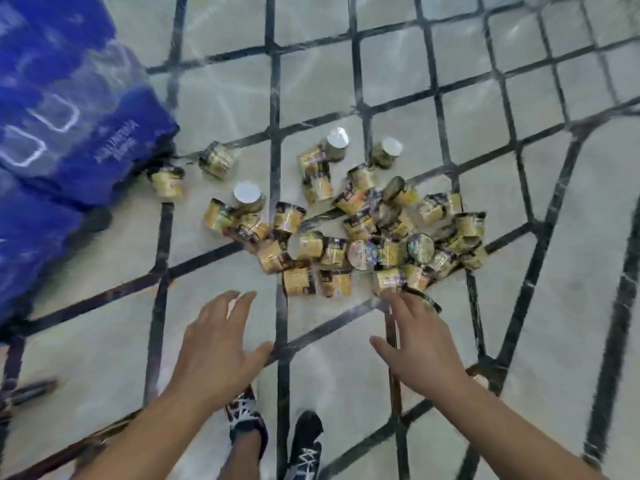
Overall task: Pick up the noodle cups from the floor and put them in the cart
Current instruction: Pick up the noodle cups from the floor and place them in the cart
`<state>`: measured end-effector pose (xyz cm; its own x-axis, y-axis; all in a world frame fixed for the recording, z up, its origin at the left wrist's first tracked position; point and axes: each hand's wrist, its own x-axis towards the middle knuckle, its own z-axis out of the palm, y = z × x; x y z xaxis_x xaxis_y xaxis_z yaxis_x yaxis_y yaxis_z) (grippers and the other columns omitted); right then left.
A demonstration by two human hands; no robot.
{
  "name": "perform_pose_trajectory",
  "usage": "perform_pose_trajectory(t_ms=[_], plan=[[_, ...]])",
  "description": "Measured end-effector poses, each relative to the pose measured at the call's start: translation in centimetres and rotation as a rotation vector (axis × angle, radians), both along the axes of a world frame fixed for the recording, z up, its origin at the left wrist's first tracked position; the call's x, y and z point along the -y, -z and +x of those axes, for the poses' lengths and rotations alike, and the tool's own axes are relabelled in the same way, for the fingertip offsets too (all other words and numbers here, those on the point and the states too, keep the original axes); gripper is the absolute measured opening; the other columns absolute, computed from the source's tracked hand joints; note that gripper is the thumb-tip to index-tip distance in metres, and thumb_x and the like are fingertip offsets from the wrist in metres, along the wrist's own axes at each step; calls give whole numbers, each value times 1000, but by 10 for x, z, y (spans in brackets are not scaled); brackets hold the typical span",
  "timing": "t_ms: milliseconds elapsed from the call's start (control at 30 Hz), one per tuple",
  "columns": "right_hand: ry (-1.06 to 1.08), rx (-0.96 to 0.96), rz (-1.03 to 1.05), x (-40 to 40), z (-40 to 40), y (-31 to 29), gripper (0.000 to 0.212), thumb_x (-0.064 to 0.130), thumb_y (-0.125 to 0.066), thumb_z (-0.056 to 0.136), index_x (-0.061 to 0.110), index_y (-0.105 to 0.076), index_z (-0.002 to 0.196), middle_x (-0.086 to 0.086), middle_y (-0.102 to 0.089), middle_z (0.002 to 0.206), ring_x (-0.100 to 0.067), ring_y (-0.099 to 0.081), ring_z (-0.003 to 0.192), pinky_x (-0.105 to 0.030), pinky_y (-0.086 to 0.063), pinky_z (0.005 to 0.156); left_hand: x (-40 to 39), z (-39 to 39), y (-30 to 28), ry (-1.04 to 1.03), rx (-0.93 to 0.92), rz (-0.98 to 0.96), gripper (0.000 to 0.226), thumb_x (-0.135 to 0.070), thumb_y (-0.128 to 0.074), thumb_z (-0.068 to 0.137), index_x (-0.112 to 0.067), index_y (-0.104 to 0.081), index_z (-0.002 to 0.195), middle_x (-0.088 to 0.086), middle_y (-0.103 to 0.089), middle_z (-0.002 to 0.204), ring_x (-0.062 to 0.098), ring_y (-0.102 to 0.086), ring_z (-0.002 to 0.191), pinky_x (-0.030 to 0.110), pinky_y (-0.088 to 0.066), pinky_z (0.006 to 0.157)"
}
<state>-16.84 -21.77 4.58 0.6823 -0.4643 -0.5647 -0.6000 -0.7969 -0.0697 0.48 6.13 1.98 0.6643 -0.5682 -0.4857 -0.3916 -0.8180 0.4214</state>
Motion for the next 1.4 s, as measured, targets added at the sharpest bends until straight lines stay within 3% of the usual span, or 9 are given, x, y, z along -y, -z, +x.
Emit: perform_pose_trajectory(t_ms=[267, 433, 567, 700, 833, 933, 1200, 1300, 1400], plan=[[143, -161, 30, 80, 28, 163, 85, 66, -61, 91, 28, -26, 159, -5, -39, 157, -32, -43, 139, -45, -49, 104, 124, 95, 179, 188, 11, 186, 94, -61, -69, 83, -29, -24, 160, 9, -28, 163, 33, -30, 148, 49, -44, 109], [365, -67, 204, 73, 95, 303, 86, 55, -73, 87, 22, -34, 155, -10, -34, 156, -37, -34, 145, -51, -48, 104, 180, 137, 300, 260, 35, 216, 101, -56, -76, 80, -27, -22, 160, 10, -35, 156, 35, -35, 144, 53, -46, 104], [537, -29, 213, 75, 122, 386, 100, 56, -80, 75, 19, -29, 153, -12, -37, 144, -39, -45, 131, -52, -52, 101, 197, 145, 368, 370, 41, 218, 109, -53, -79, 72, -30, -17, 158, 11, -43, 144, 36, -44, 131, 56, -47, 103], [613, 101, 134, 78, 127, 421, 102, 48, -93, 69, 25, -29, 145, -11, -32, 136, -38, -58, 112, -48, -58, 91, 203, 145, 405, 344, 11, 237, 129, -53, -83, 72, -30, 5, 163, 13, -37, 140, 36, -40, 132, 50, -47, 101], [644, 244, 115, 72, 122, 434, 112, 45, -98, 64, 29, -27, 150, -5, -29, 135, -30, -57, 110, -41, -57, 96, 201, 149, 418, 297, -60, 227, 139, -56, -87, 70, -42, 18, 160, 14, -38, 136, 36, -43, 128, 51, -49, 100], [684, 290, 145, 69, 116, 436, 120, 40, -98, 66, 31, -22, 158, -2, -27, 137, -27, -54, 116, -36, -52, 104, 192, 149, 407, 273, -75, 178, 135, -53, -87, 71, -39, 11, 163, 14, -35, 140, 37, -40, 132, 49, -48, 104], [557, 225, 132, 41, 91, 421, 121, 37, -98, 67, 36, -21, 160, 0, -23, 159, -40, -34, 144, -57, -44, 113, 111, 137, 333, 96, -73, 60, 122, -47, -88, 74, -44, -2, 161, 4, -22, 154, 29, -32, 145, 43, -51, 106], [437, 99, 126, 30, 84, 415, 120, 51, -91, 68, 34, -17, 162, -11, -27, 162, -45, -33, 142, -60, -40, 113, 78, 131, 317, 46, -74, 46, 113, -46, -88, 73, -40, -15, 160, 0, -19, 155, 27, -32, 146, 41, -53, 104], [247, -105, 79, 18, 73, 394, 126, 75, -74, 63, 29, -14, 164, -14, -43, 153, -44, -43, 129, -51, -40, 106, 47, 118, 289, -23, -67, 11, 98, -56, -81, 73, -39, -30, 155, 1, -23, 151, 27, -39, 139, 44, -56, 98]])
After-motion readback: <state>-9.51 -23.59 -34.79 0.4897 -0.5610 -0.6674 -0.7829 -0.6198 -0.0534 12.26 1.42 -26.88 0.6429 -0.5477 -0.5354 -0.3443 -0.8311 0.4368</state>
